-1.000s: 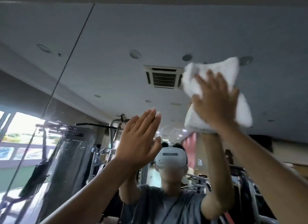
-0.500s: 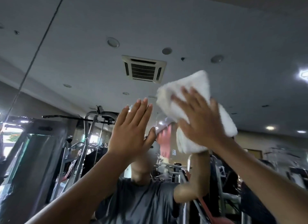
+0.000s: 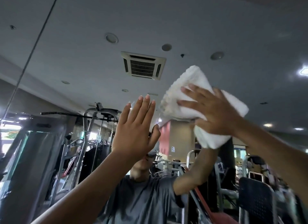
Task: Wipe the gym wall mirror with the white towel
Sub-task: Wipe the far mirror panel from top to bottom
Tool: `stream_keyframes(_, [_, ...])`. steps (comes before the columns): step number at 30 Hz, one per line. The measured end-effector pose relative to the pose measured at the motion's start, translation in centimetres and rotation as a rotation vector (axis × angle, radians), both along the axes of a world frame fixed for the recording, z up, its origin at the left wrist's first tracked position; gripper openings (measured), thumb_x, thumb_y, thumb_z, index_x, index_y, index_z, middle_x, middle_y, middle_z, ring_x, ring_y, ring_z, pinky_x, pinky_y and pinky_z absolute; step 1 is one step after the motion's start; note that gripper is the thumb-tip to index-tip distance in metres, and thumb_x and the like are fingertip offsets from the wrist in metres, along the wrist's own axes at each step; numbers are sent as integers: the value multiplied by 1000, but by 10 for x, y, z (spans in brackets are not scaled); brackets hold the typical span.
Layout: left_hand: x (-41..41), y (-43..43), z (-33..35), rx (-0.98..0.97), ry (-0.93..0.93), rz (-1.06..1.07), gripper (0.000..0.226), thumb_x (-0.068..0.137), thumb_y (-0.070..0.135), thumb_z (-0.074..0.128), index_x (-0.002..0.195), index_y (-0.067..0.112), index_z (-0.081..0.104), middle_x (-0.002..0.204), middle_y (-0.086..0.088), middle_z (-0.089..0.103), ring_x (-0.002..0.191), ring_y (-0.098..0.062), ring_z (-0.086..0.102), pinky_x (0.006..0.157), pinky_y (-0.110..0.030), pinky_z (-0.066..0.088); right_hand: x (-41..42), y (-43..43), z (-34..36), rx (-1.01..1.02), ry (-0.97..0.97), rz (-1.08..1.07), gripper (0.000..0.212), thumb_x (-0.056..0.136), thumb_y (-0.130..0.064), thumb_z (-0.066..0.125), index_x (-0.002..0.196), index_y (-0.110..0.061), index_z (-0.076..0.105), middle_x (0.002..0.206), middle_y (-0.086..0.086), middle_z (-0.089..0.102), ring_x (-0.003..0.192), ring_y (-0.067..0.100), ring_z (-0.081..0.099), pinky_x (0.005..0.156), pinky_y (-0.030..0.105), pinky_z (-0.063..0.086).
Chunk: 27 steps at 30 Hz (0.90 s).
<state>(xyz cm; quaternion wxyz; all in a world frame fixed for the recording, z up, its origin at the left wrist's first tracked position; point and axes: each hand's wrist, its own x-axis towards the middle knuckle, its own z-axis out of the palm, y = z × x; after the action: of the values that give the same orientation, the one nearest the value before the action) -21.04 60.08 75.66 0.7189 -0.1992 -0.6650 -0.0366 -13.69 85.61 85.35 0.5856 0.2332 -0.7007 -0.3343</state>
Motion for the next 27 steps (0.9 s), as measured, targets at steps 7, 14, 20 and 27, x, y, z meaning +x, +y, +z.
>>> stream_keyframes(7, [-1,6,-19,56,-74,-13,68,101,47,21,158,9,22,165,-12,19,154,-27,15,124,-48,11,-13,-34,-31,-798,243,97,65,89,-42,37,154,-33,31,164,2,24,150,26,23,108,63,27])
stream_keyframes(14, [0,9,-42,74,-106,-23,69,101,47,24,158,9,19,166,-13,13,155,-27,8,123,-53,13,1,12,-22,-60,29,20,66,83,-42,44,149,-40,34,162,-1,30,148,26,30,108,65,31])
stream_keyframes(20, [3,12,-62,80,-91,-37,69,100,45,26,157,6,22,165,-16,17,154,-31,13,122,-53,16,-12,-40,-71,-620,216,90,64,92,-39,38,155,-34,30,165,0,24,151,24,23,105,55,29])
stream_keyframes(27, [5,12,-71,70,-96,-48,68,100,42,28,157,5,23,165,-17,17,154,-32,13,122,-52,14,4,14,-46,-154,79,38,64,83,-40,43,147,-38,39,162,0,30,147,25,31,103,59,34])
